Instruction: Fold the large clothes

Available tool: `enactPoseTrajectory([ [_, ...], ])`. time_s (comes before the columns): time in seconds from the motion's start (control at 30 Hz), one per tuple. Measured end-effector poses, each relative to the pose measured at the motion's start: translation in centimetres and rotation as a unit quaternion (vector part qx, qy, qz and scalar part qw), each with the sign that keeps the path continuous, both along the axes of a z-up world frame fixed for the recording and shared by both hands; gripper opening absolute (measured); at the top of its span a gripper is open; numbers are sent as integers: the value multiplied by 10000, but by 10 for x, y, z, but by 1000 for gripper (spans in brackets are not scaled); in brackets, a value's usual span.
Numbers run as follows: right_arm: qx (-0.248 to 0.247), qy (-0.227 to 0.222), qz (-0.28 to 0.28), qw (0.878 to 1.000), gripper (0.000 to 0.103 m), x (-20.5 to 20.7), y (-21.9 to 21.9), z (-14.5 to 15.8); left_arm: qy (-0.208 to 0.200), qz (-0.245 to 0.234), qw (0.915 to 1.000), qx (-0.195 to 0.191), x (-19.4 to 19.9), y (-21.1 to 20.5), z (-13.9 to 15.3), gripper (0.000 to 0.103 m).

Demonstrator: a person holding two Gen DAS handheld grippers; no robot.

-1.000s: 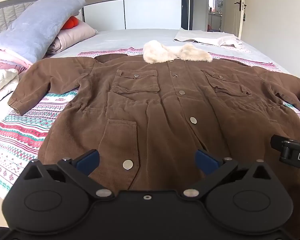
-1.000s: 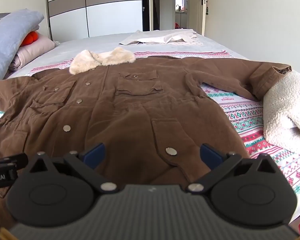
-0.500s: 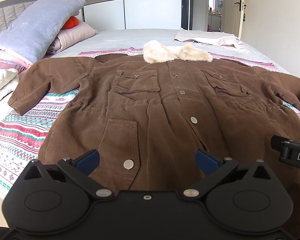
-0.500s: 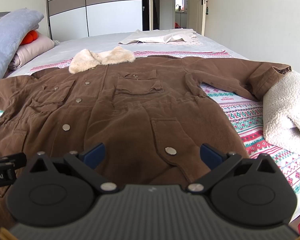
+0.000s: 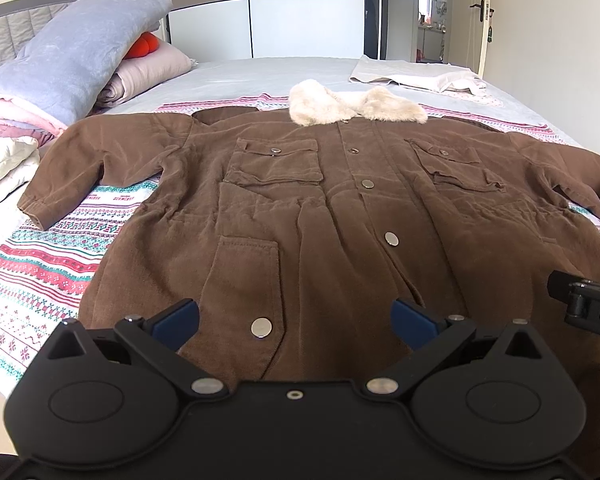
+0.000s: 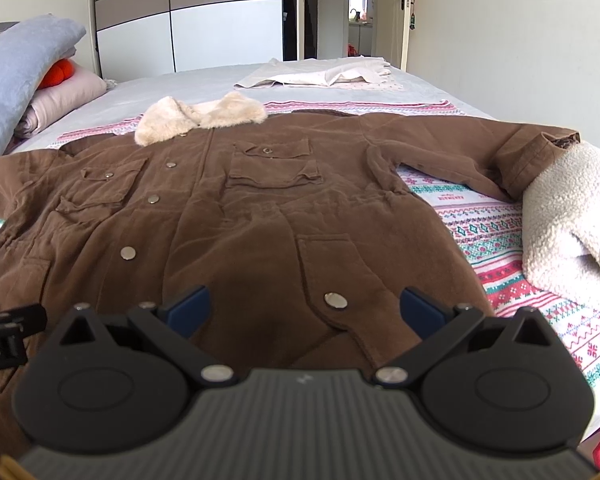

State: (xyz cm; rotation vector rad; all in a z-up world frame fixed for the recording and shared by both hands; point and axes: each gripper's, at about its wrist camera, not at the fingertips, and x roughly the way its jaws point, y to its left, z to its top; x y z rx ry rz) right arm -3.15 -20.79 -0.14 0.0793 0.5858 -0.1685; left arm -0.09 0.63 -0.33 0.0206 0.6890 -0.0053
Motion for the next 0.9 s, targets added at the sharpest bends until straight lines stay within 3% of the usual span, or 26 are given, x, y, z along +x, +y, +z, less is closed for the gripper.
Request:
enactPoseTrajectory([
  [0.33, -75, 33, -65, 9999, 103, -2, -4, -3, -44, 102, 9999, 52, 1, 3, -2, 103],
  [0.37, 1, 270, -66, 9996, 103, 1, -2, -3, -75, 127, 9999, 90, 0, 3, -2, 103],
  [0.47, -83, 421, -114, 9990, 103, 2, -3, -5, -259, 195, 9994, 129, -2, 5, -2, 103],
  [0.7, -292, 429, -169, 9985, 103, -3, -10, -10, -375, 265, 9983, -353, -6, 24, -3, 103],
  [0.77, -273, 430, -128, 9986, 103, -6, -14, -12, -531, 168, 9982, -228, -7, 29, -1, 103],
  [0.83, -250, 485, -43, 9985, 103, -11, -22, -12, -391, -3, 9992, 17, -5, 38, 1, 103],
  [0.9, 39, 530, 121, 9985, 103, -16, -33, -12, -284, -41, 9995, -97, -4, 57, 5, 103],
])
